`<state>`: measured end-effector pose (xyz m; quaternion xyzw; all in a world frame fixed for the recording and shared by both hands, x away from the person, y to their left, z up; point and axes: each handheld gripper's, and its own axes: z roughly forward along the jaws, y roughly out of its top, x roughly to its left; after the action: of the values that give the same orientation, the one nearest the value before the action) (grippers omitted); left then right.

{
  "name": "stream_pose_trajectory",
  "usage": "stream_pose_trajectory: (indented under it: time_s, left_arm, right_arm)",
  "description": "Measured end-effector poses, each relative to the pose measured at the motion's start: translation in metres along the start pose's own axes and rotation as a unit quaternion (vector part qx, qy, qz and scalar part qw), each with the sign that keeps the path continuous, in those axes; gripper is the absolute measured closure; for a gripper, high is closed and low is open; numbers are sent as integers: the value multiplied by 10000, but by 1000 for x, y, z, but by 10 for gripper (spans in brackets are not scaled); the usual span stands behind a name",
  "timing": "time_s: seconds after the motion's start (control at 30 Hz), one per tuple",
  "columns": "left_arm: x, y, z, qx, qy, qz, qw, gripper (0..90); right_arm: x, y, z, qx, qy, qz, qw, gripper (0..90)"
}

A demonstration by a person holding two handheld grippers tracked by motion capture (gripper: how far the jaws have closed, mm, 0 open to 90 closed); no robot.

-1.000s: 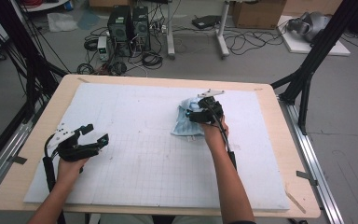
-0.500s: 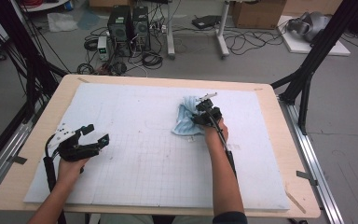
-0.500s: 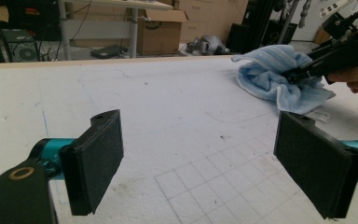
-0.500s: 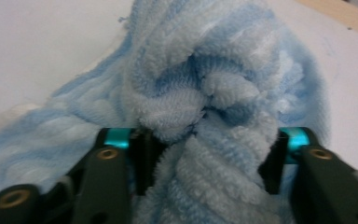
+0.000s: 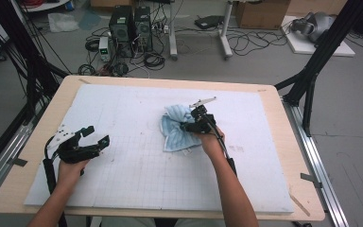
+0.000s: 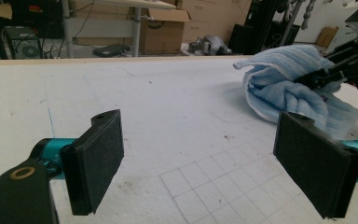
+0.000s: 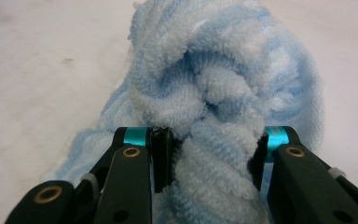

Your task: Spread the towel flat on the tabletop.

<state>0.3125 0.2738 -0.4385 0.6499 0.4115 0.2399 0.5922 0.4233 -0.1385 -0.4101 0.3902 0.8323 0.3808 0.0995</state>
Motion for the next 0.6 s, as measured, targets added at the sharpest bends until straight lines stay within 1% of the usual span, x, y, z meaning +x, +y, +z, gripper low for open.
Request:
stream_pose_trajectory:
  time_s: [0.03, 0.07, 0.1, 0.2, 0.27, 0.3, 0.33, 0.37, 0.4, 0.43, 0.47, 0.5, 0.53, 0.57, 0.6]
  left_arm:
    - [1, 0, 0, 8, 3, 6, 10000, 165]
    - [1, 0, -1, 1, 16, -11, 10000, 165]
    - [1, 0, -1, -14, 16, -18, 10000, 165]
    - [2, 0, -1, -7, 36, -32, 10000, 166]
    - [3, 0, -2, -8, 50, -27, 10000, 166]
    - [4, 0, -2, 3, 56, -22, 10000, 166]
    - [4, 0, -2, 3, 56, -22, 10000, 166]
    - [4, 0, -2, -4, 61, -25, 10000, 167]
    - [4, 0, -2, 8, 68, -23, 10000, 167]
    - [4, 0, -2, 4, 68, -25, 10000, 166]
    - [4, 0, -2, -6, 68, -36, 10000, 166]
    - [4, 0, -2, 1, 64, -21, 10000, 167]
    - [4, 0, -2, -13, 73, -37, 10000, 167]
    - [4, 0, -3, -3, 71, -35, 10000, 167]
    - [4, 0, -3, -9, 74, -57, 10000, 167]
  right_arm:
    - [5, 0, 0, -22, 96, -2, 10000, 642]
    - [5, 0, 0, -22, 96, -2, 10000, 642]
    - [10, 0, 0, -29, 181, -28, 9998, 642]
    - [25, 0, -1, 0, 382, -53, 9993, 637]
    - [37, 0, -4, 1, 519, -118, 9986, 633]
    - [45, 0, -6, -35, 648, -123, 9978, 634]
    - [45, 0, -6, -35, 648, -123, 9978, 634]
    - [53, -1, -8, -48, 730, -179, 9972, 633]
    - [53, -1, -8, -48, 730, -179, 9972, 633]
    - [60, -2, -9, -17, 753, -240, 9969, 633]
    - [60, -2, -9, -17, 753, -240, 9969, 628]
    - [66, -3, -9, 49, 668, -445, 9968, 552]
    - [66, -3, -9, 49, 668, -445, 9968, 552]
    - [67, -4, -10, 40, 684, -517, 9963, 415]
    - [66, -3, -14, -87, 797, -445, 9958, 374]
